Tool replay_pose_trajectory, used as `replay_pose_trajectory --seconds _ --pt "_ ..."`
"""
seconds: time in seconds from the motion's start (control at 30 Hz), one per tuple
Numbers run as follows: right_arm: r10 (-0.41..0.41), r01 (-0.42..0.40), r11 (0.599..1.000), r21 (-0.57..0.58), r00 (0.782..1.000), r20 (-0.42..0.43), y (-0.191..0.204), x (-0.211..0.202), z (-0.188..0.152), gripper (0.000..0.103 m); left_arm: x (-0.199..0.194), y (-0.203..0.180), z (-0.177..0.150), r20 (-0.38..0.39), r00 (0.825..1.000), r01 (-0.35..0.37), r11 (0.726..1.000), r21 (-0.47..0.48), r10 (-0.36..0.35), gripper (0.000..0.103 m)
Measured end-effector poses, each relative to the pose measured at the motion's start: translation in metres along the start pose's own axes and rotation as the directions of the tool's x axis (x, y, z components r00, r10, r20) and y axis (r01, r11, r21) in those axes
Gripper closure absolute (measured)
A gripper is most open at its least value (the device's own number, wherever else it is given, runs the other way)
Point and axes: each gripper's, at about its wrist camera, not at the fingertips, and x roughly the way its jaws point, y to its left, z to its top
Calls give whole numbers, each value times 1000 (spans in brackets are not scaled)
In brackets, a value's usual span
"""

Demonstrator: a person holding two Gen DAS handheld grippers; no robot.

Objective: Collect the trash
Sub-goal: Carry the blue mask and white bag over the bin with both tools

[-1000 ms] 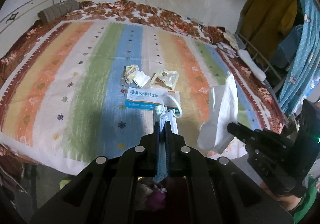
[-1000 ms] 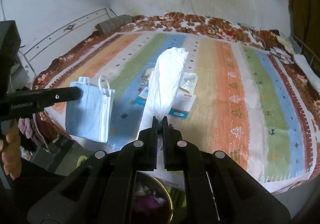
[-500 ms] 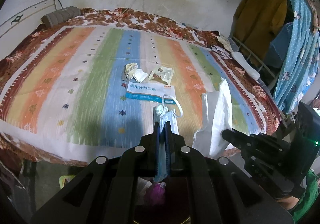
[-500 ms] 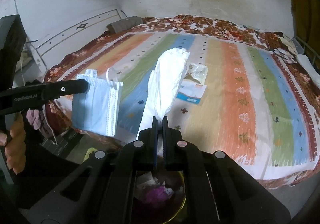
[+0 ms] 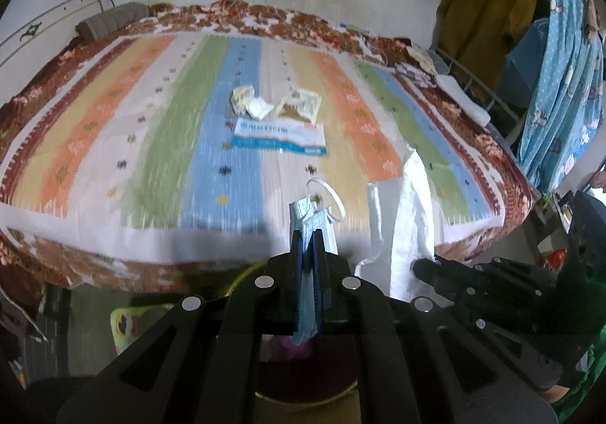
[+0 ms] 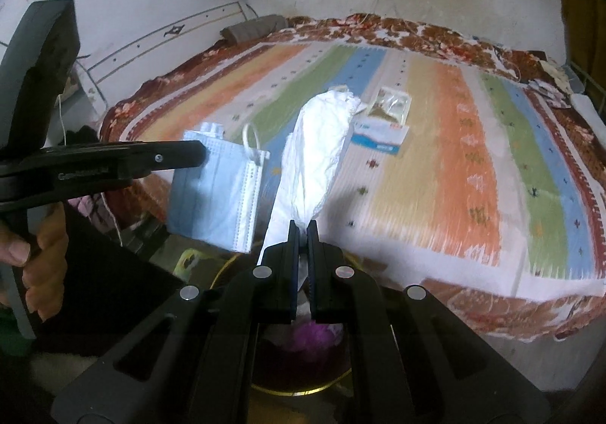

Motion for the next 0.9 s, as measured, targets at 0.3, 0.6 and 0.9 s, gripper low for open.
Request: replay_pose_trajectory --seconds 0.3,0.6,0.9 --pt "-68 69 998 3 989 -130 10 15 -29 100 15 -5 -33 -98 992 -73 997 19 74 99" --pt "-61 74 997 37 956 -287 4 44 -43 100 39 4 -39 -213 971 -120 992 -24 112 99" --pt "-14 52 995 90 925 -380 -2 65 -51 100 60 10 -47 -307 945 -134 989 -56 111 99"
